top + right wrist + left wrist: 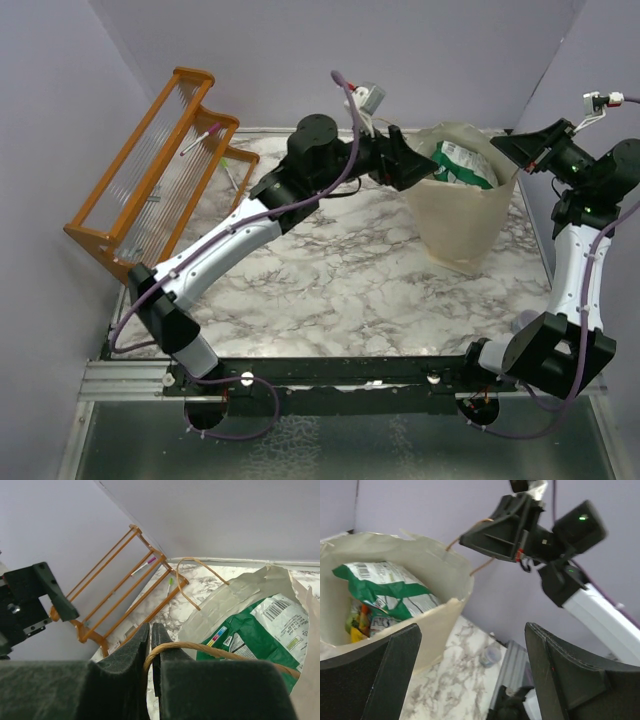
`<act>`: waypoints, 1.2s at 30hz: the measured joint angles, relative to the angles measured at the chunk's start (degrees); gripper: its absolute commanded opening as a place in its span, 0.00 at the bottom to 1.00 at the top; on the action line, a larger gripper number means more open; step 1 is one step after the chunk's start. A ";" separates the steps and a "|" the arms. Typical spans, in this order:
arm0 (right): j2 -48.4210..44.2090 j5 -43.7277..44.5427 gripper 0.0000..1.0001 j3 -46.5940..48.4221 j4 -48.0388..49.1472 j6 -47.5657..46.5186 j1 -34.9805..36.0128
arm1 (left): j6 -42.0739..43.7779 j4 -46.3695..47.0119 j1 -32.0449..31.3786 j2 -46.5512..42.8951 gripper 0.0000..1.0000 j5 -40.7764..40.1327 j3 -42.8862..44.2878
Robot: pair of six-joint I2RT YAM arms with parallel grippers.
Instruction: Take the snacks out of the paper bag
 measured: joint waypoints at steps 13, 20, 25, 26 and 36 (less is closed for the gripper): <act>-2.86 1.33 0.09 -0.35 -7.34 -5.42 0.00 | 12.81 -20.11 0.39 12.04 0.96 -26.25 17.14; -3.13 1.66 0.09 -0.35 -7.52 -6.38 0.00 | 6.93 -19.06 9.51 16.81 0.90 -20.55 17.73; -3.17 1.73 0.09 -0.35 -8.26 -7.23 0.00 | 1.44 -16.39 13.35 26.18 0.90 -14.86 20.72; -3.17 1.73 0.09 -0.33 -8.57 -7.54 0.00 | 0.76 -16.04 13.40 27.43 0.89 -14.14 21.00; -3.17 1.84 0.09 -0.11 -10.67 -9.29 1.66 | -4.96 -11.08 13.11 37.73 0.38 -6.67 28.39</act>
